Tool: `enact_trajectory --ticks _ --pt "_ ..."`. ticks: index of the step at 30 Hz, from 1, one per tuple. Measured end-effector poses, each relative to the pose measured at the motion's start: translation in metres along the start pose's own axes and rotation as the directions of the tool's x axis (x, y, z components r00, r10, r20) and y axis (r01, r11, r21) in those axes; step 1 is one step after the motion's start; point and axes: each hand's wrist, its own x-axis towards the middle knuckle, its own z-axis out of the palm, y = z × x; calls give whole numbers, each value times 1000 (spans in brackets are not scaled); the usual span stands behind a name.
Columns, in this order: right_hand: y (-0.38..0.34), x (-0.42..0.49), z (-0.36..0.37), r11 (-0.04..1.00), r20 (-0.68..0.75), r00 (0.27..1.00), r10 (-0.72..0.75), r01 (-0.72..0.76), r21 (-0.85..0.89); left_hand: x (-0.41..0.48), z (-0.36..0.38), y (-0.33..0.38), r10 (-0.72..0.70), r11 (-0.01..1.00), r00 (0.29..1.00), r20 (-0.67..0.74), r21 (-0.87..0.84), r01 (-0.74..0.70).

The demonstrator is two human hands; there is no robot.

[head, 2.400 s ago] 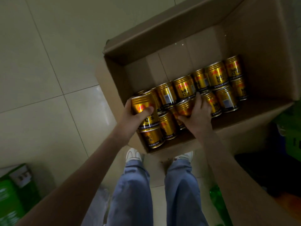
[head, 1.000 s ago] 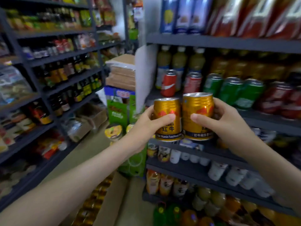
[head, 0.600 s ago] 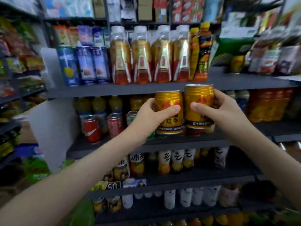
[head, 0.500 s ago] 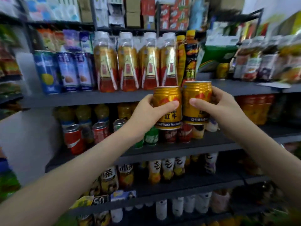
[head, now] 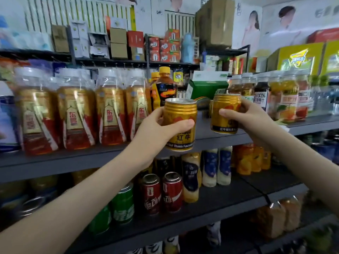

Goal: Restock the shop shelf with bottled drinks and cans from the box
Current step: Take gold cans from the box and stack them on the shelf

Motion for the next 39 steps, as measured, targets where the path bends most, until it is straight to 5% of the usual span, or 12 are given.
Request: enact_trajectory --ticks 5,12,18,23,39 --pt "46 74 -59 996 50 995 88 -89 -1 34 55 -12 -55 997 998 -39 -58 53" --pt "105 168 -106 933 266 948 173 -72 -352 102 119 -25 -136 988 969 -205 -99 118" --pt "124 208 -107 782 319 947 -27 219 -583 134 144 -32 -190 982 940 -285 -76 175" --pt "132 216 -109 523 553 802 -226 579 -626 146 152 -33 -194 981 929 -315 -53 187" --pt "137 243 -89 344 493 864 -101 495 -798 170 137 -43 -204 978 943 -264 -3 211"
